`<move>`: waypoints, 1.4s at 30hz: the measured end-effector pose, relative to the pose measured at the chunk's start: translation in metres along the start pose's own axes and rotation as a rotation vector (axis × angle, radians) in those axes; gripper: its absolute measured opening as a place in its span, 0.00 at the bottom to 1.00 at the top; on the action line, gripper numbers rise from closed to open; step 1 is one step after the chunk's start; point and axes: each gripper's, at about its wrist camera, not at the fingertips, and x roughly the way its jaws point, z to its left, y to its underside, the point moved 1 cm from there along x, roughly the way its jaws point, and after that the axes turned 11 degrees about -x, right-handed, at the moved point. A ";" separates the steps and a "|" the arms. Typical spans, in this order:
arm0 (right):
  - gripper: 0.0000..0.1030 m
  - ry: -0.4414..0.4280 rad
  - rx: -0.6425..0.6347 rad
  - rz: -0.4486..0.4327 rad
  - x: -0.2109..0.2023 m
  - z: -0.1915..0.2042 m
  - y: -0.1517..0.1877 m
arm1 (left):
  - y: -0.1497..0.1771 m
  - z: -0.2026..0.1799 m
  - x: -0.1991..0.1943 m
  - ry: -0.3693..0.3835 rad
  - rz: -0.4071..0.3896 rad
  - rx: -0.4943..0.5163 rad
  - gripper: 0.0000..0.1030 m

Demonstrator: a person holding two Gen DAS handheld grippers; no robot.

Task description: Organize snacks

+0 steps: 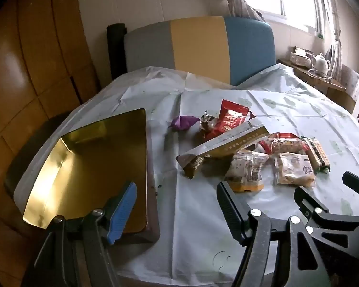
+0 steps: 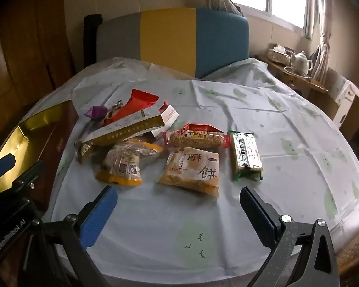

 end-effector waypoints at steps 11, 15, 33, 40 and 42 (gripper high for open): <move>1.00 0.025 -0.014 0.022 0.007 -0.002 0.005 | 0.004 0.004 0.008 0.004 0.042 -0.012 0.69; 1.00 0.023 -0.013 0.020 0.007 -0.001 0.004 | 0.005 0.003 0.008 0.007 0.045 -0.013 0.69; 1.00 0.017 -0.013 0.017 0.005 -0.002 0.002 | 0.006 0.002 0.008 0.014 0.050 -0.009 0.69; 1.00 0.016 -0.017 0.017 0.005 0.000 0.001 | 0.005 0.002 0.008 0.013 0.051 -0.009 0.69; 1.00 0.014 -0.019 0.017 0.005 0.000 0.001 | 0.005 0.002 0.008 0.012 0.051 -0.010 0.69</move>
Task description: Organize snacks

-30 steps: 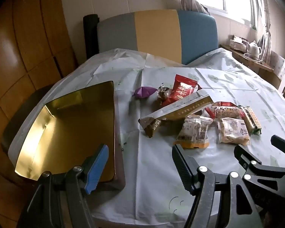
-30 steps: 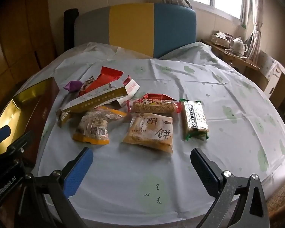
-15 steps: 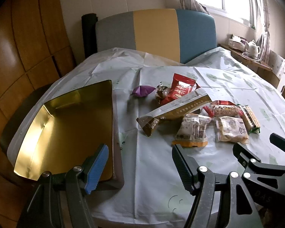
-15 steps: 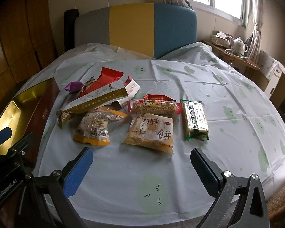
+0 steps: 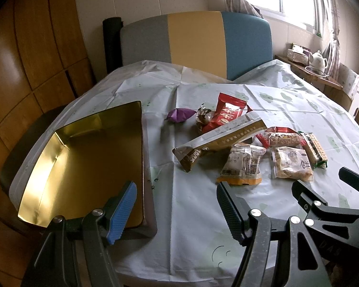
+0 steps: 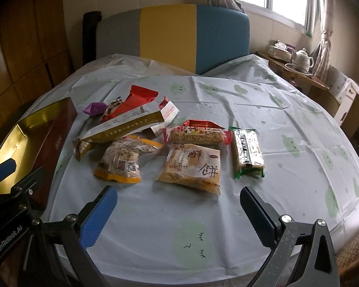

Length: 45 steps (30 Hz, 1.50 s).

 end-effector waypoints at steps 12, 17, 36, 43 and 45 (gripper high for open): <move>1.00 -0.004 0.001 -0.002 -0.001 0.000 0.000 | -0.002 0.003 -0.002 0.003 -0.002 -0.001 0.69; 1.00 -0.003 0.001 -0.004 -0.001 0.000 0.000 | -0.002 0.002 -0.002 0.006 0.002 0.001 0.69; 1.00 -0.018 0.001 -0.024 -0.004 -0.011 -0.006 | 0.000 0.005 0.000 0.197 0.084 -0.043 0.69; 1.00 -0.060 0.003 -0.047 -0.002 -0.050 -0.043 | -0.005 0.006 0.004 0.331 0.133 -0.078 0.68; 1.00 -0.074 0.012 -0.048 0.001 -0.069 -0.055 | -0.012 0.010 0.008 0.350 0.157 -0.087 0.68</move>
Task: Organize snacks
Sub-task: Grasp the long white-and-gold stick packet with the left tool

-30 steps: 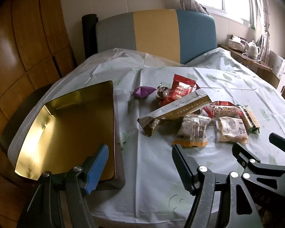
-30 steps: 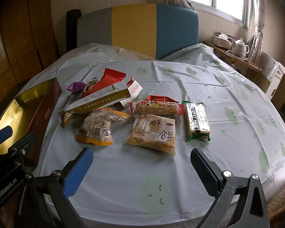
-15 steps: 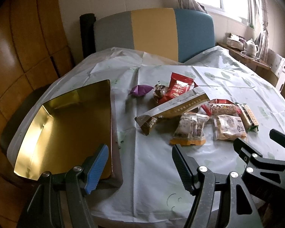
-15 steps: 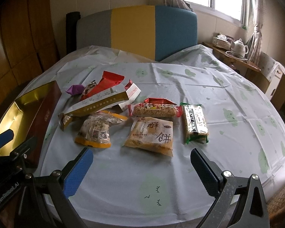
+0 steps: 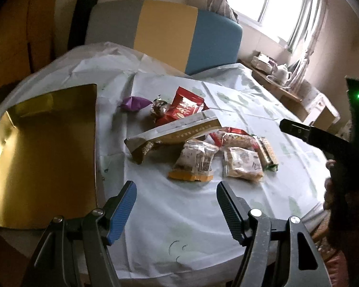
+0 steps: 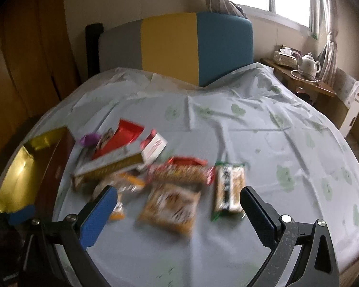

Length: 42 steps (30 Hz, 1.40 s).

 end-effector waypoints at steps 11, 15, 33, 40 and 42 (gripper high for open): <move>1.00 -0.071 0.133 0.123 0.053 -0.086 -0.010 | -0.049 -0.002 0.037 -0.099 0.149 0.158 0.68; 1.00 -0.120 0.181 0.120 0.055 -0.087 -0.011 | -0.064 -0.018 0.061 -0.108 0.171 0.291 0.58; 1.00 -0.227 0.280 0.127 0.059 -0.097 -0.010 | -0.067 -0.049 0.139 -0.051 0.274 0.507 0.34; 0.99 -0.168 0.239 0.089 0.052 -0.096 -0.013 | -0.055 -0.044 0.110 0.018 0.228 0.369 0.18; 0.99 -0.156 0.233 0.090 0.052 -0.096 -0.012 | -0.048 -0.037 0.101 0.032 0.226 0.303 0.18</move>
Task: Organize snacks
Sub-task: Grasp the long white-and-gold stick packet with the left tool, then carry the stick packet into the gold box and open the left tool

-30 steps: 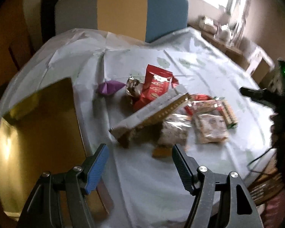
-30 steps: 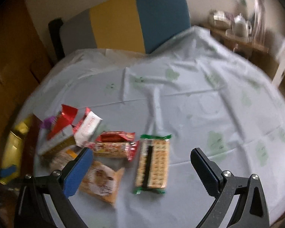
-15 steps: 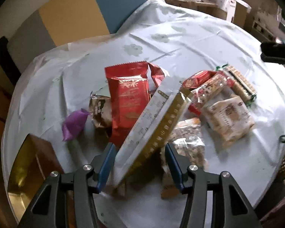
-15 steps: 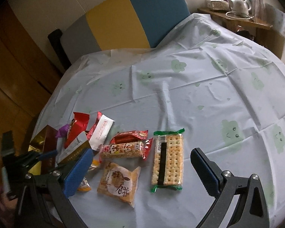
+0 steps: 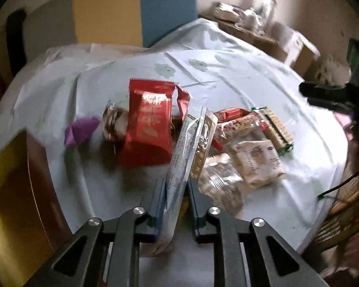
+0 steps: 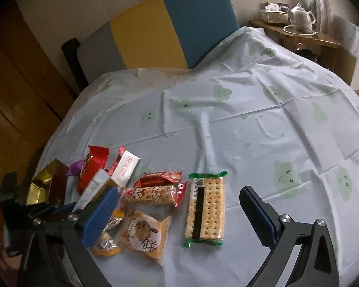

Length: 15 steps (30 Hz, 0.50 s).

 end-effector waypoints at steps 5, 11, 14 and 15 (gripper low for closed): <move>0.99 0.005 -0.012 0.019 0.004 0.001 0.001 | 0.037 0.001 -0.017 0.021 -0.014 -0.091 0.18; 0.99 -0.009 -0.041 0.041 0.007 0.009 0.005 | 0.070 -0.007 -0.027 -0.046 -0.021 -0.087 0.28; 0.99 -0.019 -0.053 0.053 0.009 0.012 0.006 | 0.083 -0.013 -0.018 -0.076 0.009 -0.032 0.34; 0.99 -0.024 -0.058 0.058 0.010 0.013 0.007 | 0.086 -0.014 -0.014 -0.082 0.016 -0.022 0.34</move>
